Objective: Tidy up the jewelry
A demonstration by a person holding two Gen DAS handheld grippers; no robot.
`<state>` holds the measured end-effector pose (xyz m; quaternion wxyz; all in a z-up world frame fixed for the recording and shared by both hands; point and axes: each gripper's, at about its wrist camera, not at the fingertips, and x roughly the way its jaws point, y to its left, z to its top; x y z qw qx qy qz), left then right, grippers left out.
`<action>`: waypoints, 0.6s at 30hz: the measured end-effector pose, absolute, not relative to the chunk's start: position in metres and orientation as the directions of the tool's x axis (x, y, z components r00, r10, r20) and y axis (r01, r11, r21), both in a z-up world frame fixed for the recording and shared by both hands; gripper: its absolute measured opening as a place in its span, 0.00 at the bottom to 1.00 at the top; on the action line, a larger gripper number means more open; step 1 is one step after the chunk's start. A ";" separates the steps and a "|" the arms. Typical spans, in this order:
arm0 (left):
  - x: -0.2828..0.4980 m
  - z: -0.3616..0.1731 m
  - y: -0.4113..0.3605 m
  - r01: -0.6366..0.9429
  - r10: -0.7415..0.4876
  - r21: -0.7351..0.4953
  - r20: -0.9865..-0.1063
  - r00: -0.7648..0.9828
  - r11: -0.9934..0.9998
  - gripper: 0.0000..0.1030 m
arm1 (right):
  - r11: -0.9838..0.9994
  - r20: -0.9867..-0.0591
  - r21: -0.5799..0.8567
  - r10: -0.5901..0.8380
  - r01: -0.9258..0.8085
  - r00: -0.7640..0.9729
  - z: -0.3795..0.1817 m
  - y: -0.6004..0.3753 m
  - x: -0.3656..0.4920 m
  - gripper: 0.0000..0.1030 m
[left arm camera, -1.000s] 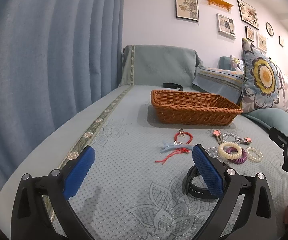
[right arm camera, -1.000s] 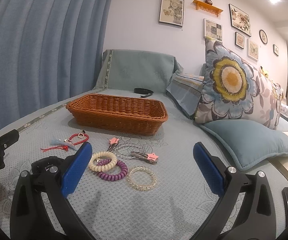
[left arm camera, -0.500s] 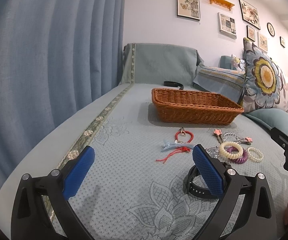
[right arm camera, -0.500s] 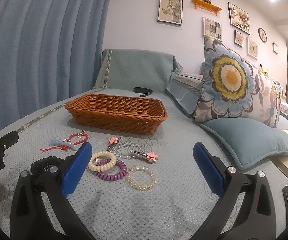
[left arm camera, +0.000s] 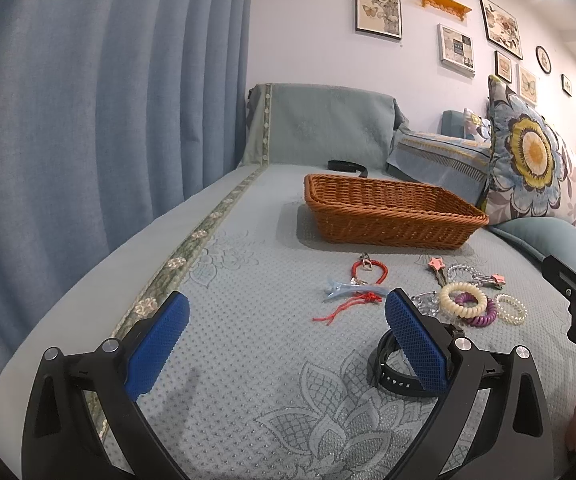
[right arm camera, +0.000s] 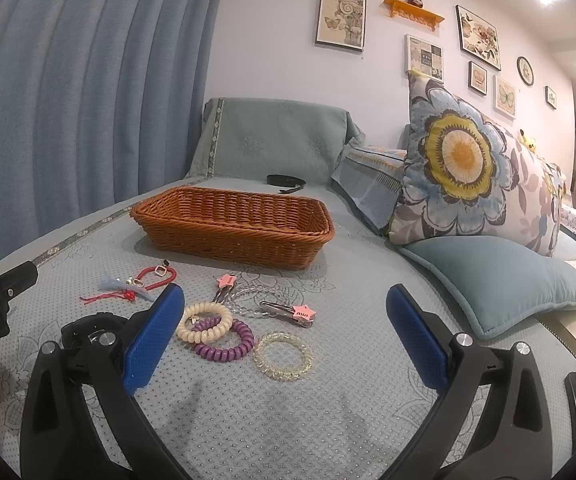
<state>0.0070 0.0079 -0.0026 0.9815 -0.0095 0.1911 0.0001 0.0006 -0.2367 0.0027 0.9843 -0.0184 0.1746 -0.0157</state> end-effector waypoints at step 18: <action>0.007 -0.002 0.008 -0.004 -0.004 -0.021 -0.375 0.927 1.000 0.92 | 0.999 -0.348 -0.046 -0.037 0.022 0.937 0.002 -0.236 0.002 0.94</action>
